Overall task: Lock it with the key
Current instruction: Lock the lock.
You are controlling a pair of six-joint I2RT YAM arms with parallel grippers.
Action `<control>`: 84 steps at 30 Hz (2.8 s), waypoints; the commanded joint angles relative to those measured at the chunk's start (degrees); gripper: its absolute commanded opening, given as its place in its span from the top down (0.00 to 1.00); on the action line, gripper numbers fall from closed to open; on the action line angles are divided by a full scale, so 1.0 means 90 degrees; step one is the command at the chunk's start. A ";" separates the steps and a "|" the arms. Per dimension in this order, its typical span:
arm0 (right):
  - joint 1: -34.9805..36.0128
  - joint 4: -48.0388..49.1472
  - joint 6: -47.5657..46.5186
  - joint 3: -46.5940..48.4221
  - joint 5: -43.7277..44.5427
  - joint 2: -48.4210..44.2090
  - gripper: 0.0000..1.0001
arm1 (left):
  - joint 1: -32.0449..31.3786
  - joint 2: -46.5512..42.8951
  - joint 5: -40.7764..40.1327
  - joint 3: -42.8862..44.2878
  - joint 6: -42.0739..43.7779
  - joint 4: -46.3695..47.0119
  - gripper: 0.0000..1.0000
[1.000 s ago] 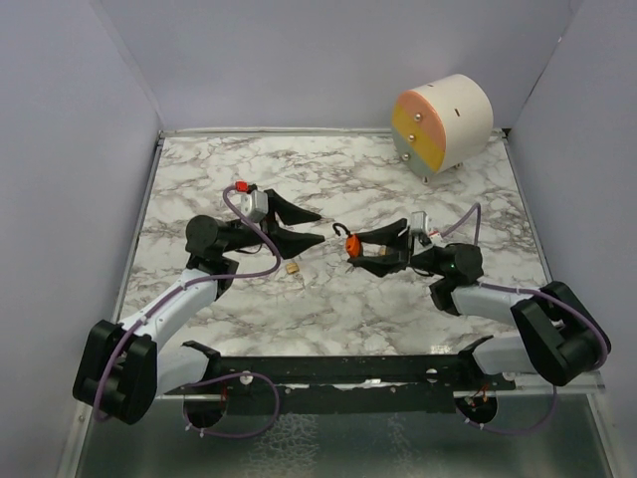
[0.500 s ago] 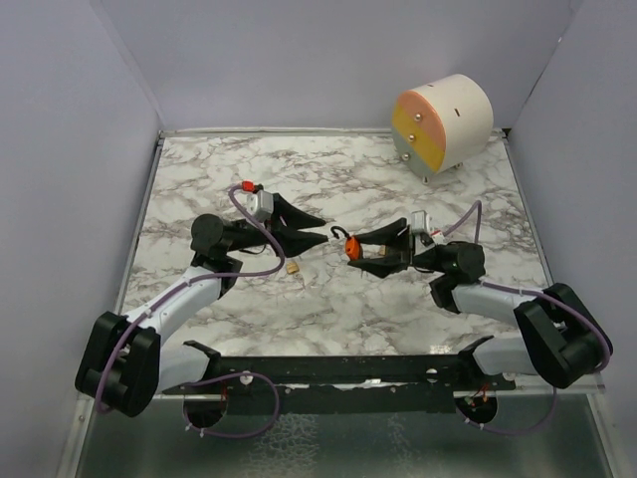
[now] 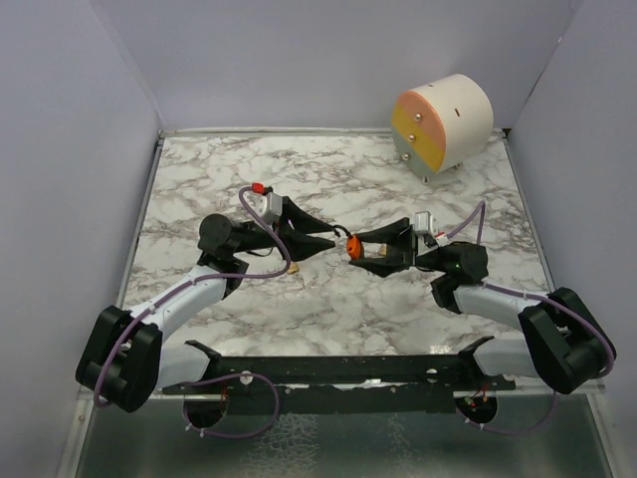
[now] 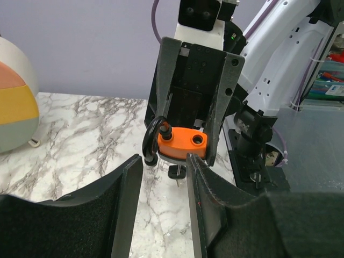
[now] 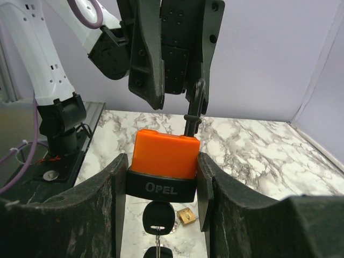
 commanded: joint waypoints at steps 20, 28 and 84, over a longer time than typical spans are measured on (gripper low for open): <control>-0.0009 0.0076 -0.0233 0.0260 0.0046 -0.0101 0.99 | -0.0249 0.0212 -0.0564 0.0385 0.0041 0.0169 0.81; 0.0004 -0.0231 -0.0462 0.0281 0.0237 -0.0167 0.99 | -0.0259 0.0027 -0.0737 0.0416 -0.0151 0.0146 0.82; 0.2481 -0.2874 -0.4134 0.1060 0.5610 -0.0758 0.99 | -0.1069 -0.0752 -0.2524 0.0491 0.0130 -0.1812 1.00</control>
